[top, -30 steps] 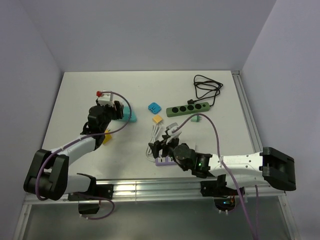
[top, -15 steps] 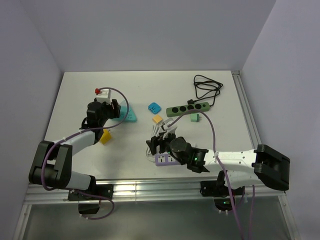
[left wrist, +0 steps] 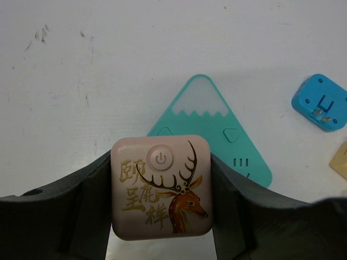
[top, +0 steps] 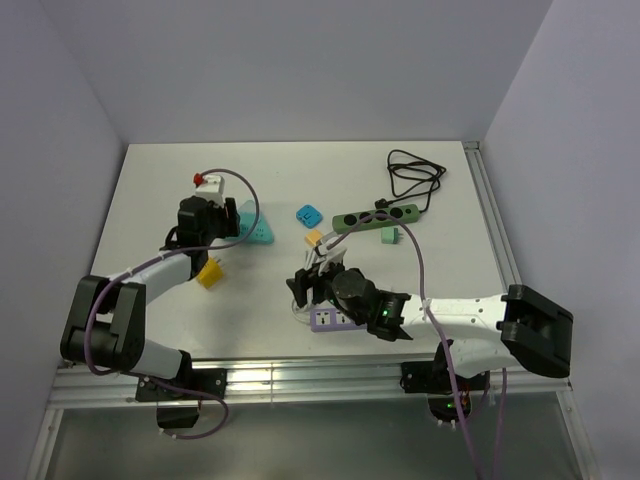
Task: Insert the plug
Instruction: Pick up the plug from the center of the board.
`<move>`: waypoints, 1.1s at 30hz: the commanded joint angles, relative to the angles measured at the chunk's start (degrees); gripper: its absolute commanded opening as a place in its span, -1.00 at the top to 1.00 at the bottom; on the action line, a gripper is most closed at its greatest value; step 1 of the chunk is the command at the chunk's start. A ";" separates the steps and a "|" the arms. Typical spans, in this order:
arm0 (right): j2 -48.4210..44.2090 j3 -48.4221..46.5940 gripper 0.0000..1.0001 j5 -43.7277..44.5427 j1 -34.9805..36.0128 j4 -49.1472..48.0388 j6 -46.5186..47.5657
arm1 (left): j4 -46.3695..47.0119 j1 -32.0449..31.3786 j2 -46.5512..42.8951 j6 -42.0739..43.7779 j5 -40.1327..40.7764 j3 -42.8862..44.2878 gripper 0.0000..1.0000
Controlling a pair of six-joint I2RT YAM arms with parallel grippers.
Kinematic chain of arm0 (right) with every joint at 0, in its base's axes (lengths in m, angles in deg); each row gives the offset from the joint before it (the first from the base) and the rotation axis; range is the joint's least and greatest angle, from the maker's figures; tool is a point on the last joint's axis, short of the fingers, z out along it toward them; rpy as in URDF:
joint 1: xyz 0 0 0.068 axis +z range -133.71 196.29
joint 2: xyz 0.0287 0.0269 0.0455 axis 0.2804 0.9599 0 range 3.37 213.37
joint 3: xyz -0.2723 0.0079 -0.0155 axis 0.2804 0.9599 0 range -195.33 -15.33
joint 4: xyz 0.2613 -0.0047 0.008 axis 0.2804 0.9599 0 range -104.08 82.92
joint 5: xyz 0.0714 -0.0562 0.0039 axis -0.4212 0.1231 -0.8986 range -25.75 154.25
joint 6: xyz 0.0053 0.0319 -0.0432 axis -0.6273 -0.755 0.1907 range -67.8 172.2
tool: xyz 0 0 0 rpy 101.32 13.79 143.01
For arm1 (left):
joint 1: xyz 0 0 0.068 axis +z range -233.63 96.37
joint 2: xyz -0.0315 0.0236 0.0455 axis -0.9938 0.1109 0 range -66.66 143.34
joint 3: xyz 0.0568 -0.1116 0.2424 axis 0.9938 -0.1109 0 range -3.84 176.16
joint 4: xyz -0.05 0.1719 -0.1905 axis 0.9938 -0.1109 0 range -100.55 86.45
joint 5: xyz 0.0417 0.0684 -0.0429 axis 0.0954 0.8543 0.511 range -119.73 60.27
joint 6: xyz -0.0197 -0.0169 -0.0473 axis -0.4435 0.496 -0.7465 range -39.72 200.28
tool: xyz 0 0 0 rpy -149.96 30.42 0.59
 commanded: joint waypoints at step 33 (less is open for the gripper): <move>5.76 -6.79 -0.61 -7.03 -3.55 0.09 -0.59 | -1.15 0.01 3.49 3.33 1.29 5.94 0.99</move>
